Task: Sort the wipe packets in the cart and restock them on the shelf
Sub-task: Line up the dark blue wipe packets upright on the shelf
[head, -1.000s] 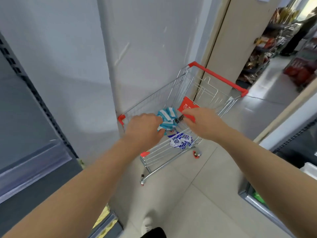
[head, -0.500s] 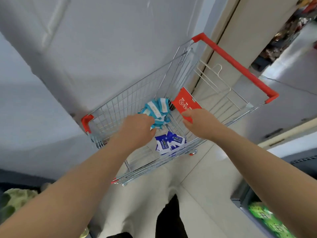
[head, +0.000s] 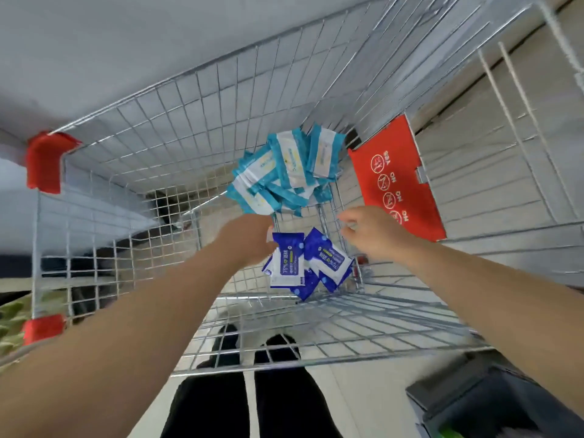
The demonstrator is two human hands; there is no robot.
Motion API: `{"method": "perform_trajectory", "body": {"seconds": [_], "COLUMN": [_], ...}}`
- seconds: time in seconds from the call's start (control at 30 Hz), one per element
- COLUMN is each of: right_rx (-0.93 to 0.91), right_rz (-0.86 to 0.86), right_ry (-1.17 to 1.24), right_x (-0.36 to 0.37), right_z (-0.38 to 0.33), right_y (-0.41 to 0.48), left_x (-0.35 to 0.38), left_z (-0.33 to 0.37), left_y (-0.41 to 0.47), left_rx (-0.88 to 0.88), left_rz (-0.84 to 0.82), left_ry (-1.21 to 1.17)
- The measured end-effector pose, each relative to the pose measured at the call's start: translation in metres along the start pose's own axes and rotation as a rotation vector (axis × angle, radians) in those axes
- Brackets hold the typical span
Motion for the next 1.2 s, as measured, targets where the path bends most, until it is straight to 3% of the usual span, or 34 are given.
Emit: {"method": "perform_trajectory", "body": {"seconds": [0.2, 0.4, 0.5, 0.6, 0.73, 0.93, 1.07, 1.2], "right_rx": [0.046, 0.085, 0.055, 0.061, 0.065, 0.189, 0.232, 0.263], "right_rz": [-0.11, -0.144, -0.098, -0.097, -0.127, -0.089, -0.057, -0.068], "right_ry": [0.062, 0.151, 0.115, 0.12, 0.086, 0.167, 0.178, 0.296], "right_x": [0.077, 0.13, 0.136, 0.143, 0.151, 0.14, 0.137, 0.146], "right_z": [0.046, 0.08, 0.086, 0.087, 0.084, 0.096, 0.101, 0.104], "right_y": [0.074, 0.099, 0.106, 0.111, 0.112, 0.102, 0.097, 0.1], "left_x": [0.098, 0.15, 0.146, 0.128, 0.123, 0.143, 0.148, 0.149], "left_z": [-0.011, -0.029, -0.042, -0.066, -0.087, -0.057, -0.04, -0.042], "left_y": [0.063, 0.094, 0.096, 0.091, 0.08, 0.075, 0.079, 0.079], "left_rx": [-0.191, -0.353, -0.338, -0.364, -0.367, -0.341, -0.331, -0.321], "left_rz": [-0.097, -0.035, 0.029, 0.066, -0.048, -0.115, -0.048, -0.071], "left_ry": [-0.145, -0.362, -0.455, -0.371, -0.381, -0.498, -0.343, -0.372]}}
Point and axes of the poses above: each hand's wrist, its own y-axis towards the middle knuckle, its own x-axis out of the palm, z = x × y, the point moved 7 cm from there along y, towards the middle knuckle, and after that the axes turned 1 degree about z, right-handed, at the moved point
